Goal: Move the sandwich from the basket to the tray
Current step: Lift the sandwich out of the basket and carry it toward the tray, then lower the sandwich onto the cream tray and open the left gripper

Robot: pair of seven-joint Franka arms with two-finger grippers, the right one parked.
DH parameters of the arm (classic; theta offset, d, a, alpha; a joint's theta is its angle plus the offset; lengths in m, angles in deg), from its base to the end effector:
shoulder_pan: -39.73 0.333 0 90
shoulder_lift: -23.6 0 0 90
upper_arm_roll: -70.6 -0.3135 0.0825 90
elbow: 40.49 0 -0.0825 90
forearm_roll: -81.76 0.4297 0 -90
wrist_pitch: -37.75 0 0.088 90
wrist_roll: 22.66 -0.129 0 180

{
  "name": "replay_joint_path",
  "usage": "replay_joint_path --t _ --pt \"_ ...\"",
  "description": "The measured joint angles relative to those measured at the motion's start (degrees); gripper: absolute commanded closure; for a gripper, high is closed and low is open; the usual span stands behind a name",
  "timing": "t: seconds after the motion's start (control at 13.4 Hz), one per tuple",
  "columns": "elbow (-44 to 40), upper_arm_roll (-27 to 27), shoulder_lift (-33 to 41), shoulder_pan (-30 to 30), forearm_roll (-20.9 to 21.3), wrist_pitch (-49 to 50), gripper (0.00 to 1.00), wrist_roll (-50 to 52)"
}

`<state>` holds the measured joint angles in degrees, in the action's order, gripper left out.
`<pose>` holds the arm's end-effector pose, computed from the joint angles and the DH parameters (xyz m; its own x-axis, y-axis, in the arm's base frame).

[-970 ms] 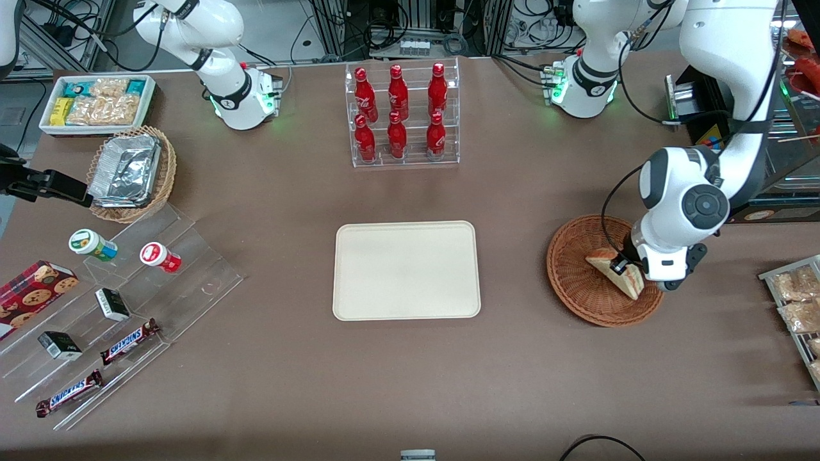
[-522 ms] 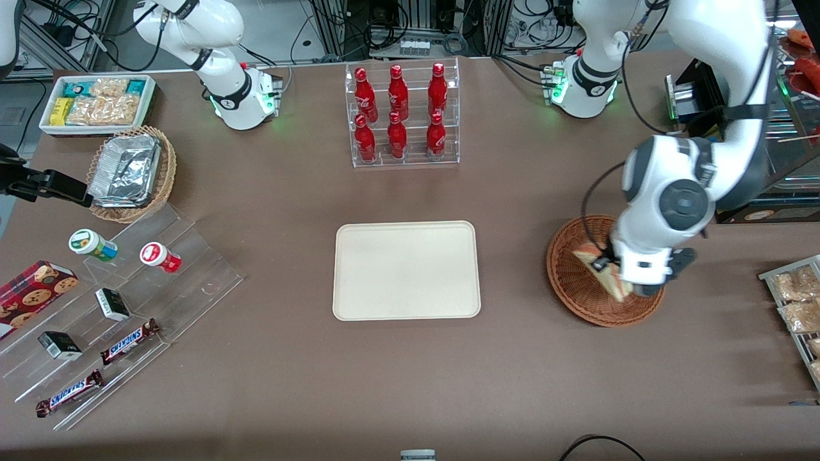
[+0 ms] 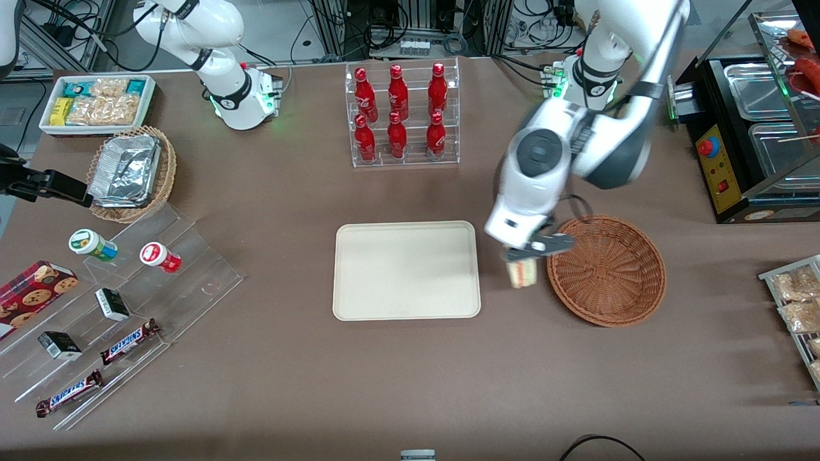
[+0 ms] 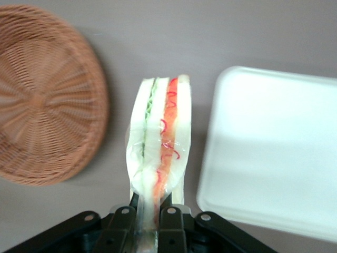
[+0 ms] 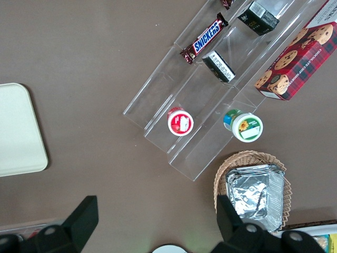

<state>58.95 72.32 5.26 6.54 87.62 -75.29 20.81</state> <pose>0.5573 -0.3771 0.3419 0.9943 0.1067 -0.0052 0.1054 -0.9876 -0.1165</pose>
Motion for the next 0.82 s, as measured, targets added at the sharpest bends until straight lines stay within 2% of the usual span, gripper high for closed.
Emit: replay_joint_path --t 0.37,0.82 --pt "-16.43 0.02 -15.50 -8.83 -1.58 3.64 1.00 -0.11" --pt "-27.28 1.37 -26.05 -10.00 -3.45 2.70 1.00 -0.99"
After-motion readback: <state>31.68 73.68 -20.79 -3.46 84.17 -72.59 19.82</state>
